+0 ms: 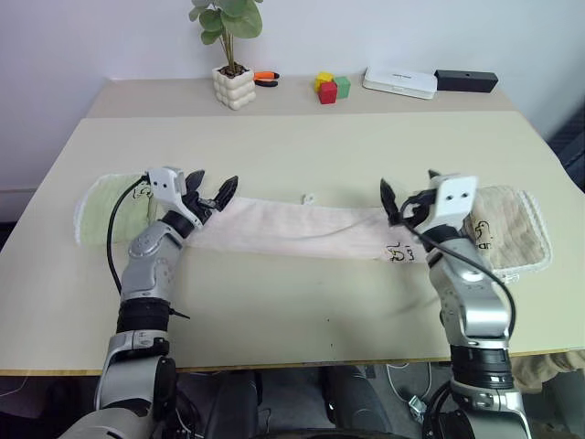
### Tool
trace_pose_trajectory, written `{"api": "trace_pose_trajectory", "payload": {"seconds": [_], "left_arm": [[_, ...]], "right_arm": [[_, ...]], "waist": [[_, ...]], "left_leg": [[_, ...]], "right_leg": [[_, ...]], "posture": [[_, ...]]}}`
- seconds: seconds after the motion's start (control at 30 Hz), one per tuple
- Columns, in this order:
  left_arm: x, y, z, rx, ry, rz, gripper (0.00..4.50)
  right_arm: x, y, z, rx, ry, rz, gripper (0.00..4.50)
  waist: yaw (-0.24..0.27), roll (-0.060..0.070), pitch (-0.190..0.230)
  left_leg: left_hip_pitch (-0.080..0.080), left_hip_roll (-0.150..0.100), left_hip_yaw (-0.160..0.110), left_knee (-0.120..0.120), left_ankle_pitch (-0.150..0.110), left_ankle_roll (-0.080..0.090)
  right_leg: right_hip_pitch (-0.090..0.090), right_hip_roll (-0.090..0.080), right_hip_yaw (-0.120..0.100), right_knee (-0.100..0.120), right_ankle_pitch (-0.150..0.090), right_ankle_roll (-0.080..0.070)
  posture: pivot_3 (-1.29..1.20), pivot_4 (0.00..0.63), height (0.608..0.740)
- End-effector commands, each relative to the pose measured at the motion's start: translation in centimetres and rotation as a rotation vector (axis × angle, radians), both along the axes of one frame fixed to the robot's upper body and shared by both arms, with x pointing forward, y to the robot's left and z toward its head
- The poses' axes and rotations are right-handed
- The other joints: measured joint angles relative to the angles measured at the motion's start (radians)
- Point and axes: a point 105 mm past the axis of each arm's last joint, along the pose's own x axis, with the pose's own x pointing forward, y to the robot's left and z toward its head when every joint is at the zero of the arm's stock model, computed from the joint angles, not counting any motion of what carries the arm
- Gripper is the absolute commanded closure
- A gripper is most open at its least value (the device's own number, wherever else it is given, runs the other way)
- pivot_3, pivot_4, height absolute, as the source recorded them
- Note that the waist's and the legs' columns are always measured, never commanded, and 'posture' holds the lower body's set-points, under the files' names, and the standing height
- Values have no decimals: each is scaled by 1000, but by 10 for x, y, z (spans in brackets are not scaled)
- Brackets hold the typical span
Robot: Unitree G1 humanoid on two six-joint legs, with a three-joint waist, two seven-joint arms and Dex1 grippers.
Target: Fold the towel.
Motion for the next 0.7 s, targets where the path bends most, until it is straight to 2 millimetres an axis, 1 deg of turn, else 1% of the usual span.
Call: {"api": "trace_pose_trajectory", "payload": {"seconds": [0.03, 0.07, 0.13, 0.17, 0.23, 0.3, 0.37, 0.43, 0.5, 0.57, 0.63, 0.7], "left_arm": [[-7, -6, 25, 54, -75, -124, 29], [-8, -5, 30, 69, -79, -151, 29], [-14, -7, 43, 100, -106, -241, 29], [-16, -7, 47, 106, -114, -269, 29], [-24, -8, 55, 172, -157, -338, 29], [-33, -9, 55, 182, -102, -440, 29], [-39, -9, 56, 196, -81, -497, 29], [-47, -9, 58, 237, -106, -541, 29], [-54, -9, 57, 255, -106, -589, 29], [-60, -9, 58, 273, -131, -607, 29], [-62, -9, 58, 272, -130, -608, 29], [-63, -9, 58, 270, -133, -604, 29]], "right_arm": [[-20, -8, 4, 56, 17, 5, 47], [-26, -11, 0, 78, 41, 0, 47], [-41, -18, -7, 175, 88, -13, 47], [-45, -19, -8, 200, 104, -16, 47], [-55, -21, -12, 277, 148, -13, 47], [-64, -20, -17, 361, 195, 12, 47], [-71, -20, -24, 435, 243, 13, 47], [-78, -22, -34, 476, 305, -2, 47], [-85, -20, -45, 473, 369, 2, 47], [-89, -23, -56, 531, 419, -25, 47], [-91, -28, -67, 550, 455, -67, 47], [-93, -26, -74, 564, 482, -71, 47]], "waist": [[0, 0, 0], [1, 0, 0], [1, 0, 0], [0, 0, 0], [-1, 0, 0], [-3, 0, 0], [-4, 0, 0], [-2, 0, 0], [-1, 0, 0], [-1, 0, 0], [-1, 0, 0], [-1, 0, 0]], "left_leg": [[0, 0, 0, 0, 0, 0], [0, 0, 0, 0, 0, 0], [0, 0, 0, -1, 0, 0], [0, 0, 0, -2, 0, 0], [0, 0, 0, -2, 0, 0], [1, 0, 0, -2, 0, 0], [2, 1, 0, -4, 0, 0], [3, 1, 0, -8, 0, 0], [3, 1, 0, -9, 0, 0], [3, 1, 1, -11, 0, 0], [3, 1, 1, -11, 0, 0], [3, 1, 1, -12, 0, 0]], "right_leg": [[0, 0, 0, 0, 0, 0], [0, 0, 0, -1, 0, 0], [0, 0, 0, -2, 0, 0], [0, 0, 0, -2, 0, 0], [0, 0, 0, -2, 0, 0], [0, 0, 0, -2, 0, -1], [0, 1, 0, -2, 0, -1], [0, 0, 0, -3, -1, -1], [0, 0, 0, -5, -1, -1], [0, 0, 0, -7, -1, -1], [0, 0, 0, -8, -1, -1], [0, 0, 0, -8, -1, -2]], "posture": [[0, 150, 740], [0, 150, 740], [0, 150, 740], [0, 150, 740], [0, 150, 740], [0, 150, 740], [0, 150, 740], [0, 150, 740], [0, 150, 740], [0, 150, 740], [0, 150, 740], [0, 150, 740]]}}
